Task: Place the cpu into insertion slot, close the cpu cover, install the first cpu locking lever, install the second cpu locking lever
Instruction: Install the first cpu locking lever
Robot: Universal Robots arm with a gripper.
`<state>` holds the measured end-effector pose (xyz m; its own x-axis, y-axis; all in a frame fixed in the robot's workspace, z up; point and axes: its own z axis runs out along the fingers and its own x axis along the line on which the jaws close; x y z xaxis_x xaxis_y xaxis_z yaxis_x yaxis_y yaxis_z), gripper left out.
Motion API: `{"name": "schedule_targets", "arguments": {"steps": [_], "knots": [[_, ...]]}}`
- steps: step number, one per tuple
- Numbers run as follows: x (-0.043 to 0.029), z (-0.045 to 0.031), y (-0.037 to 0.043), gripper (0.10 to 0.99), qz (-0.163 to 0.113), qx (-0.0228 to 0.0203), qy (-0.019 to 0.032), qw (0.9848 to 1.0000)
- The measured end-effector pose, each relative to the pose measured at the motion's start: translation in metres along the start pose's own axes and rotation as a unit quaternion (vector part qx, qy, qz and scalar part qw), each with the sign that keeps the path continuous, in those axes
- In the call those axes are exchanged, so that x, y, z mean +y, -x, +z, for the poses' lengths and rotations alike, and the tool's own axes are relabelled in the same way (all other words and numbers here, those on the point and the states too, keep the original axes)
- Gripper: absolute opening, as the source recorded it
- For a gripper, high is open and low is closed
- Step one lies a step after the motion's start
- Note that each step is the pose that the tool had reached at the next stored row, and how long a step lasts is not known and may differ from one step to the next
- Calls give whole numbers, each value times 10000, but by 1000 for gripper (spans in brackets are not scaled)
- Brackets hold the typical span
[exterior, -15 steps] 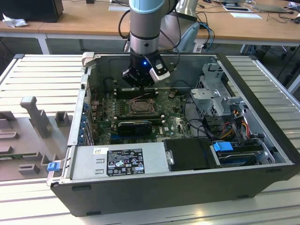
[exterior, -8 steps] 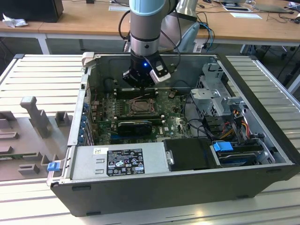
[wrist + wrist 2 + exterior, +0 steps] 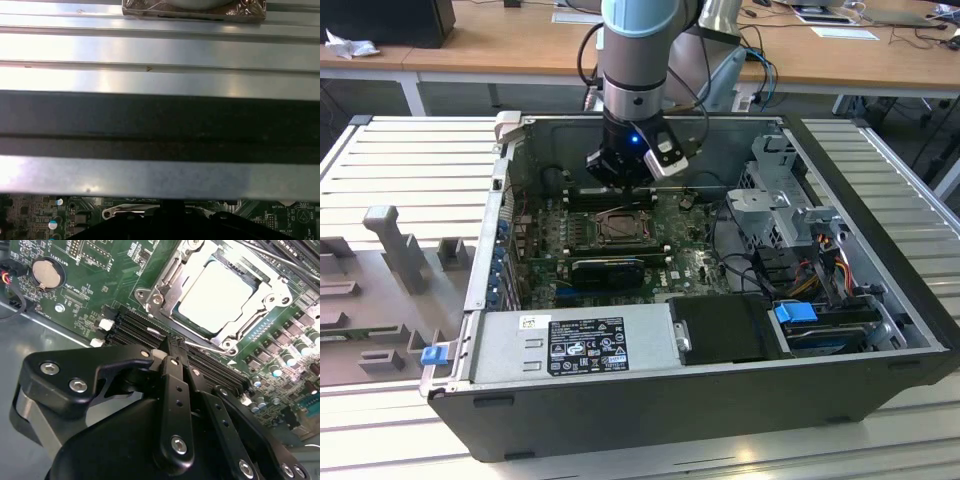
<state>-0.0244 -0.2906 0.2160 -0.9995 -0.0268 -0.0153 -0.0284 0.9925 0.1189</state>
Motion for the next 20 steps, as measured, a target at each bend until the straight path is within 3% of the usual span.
{"name": "schedule_targets", "arguments": {"steps": [12, 15, 20], "knots": [[-13, 102, 61, 106, 0, 0, -15, 10000], [-15, 114, 64, 106, -1, 3, -108, 9999], [-17, 134, 65, 106, -2, 5, -174, 9998]]}}
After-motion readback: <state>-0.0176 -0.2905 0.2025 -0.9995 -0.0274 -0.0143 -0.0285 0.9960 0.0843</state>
